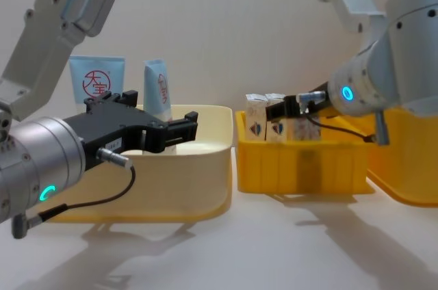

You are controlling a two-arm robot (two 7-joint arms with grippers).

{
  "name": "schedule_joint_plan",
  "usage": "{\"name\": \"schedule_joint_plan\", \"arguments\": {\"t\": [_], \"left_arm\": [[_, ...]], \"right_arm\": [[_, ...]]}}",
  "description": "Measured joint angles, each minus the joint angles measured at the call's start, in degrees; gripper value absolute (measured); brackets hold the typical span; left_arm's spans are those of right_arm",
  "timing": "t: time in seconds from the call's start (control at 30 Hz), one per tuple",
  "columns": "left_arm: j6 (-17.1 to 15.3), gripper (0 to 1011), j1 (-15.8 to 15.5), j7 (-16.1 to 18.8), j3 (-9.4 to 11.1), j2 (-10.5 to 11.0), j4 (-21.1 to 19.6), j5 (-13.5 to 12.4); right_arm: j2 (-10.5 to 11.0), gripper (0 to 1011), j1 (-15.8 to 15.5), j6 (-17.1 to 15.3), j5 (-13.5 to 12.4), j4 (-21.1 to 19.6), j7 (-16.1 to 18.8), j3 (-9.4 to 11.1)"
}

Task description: Bimanual collaborative sorting of washing and personal care products

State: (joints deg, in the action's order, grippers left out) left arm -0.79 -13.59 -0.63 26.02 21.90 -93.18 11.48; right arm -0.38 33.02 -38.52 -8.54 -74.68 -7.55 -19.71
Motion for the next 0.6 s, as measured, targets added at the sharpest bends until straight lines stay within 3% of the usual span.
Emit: {"name": "schedule_joint_plan", "arguments": {"t": [0.6], "left_arm": [[0.0,1003,0.0,0.0,0.0,0.0,0.0,0.0]], "right_arm": [[-1.7,965,2.3,0.6,0.8,5.3,-0.6,0.5]]}}
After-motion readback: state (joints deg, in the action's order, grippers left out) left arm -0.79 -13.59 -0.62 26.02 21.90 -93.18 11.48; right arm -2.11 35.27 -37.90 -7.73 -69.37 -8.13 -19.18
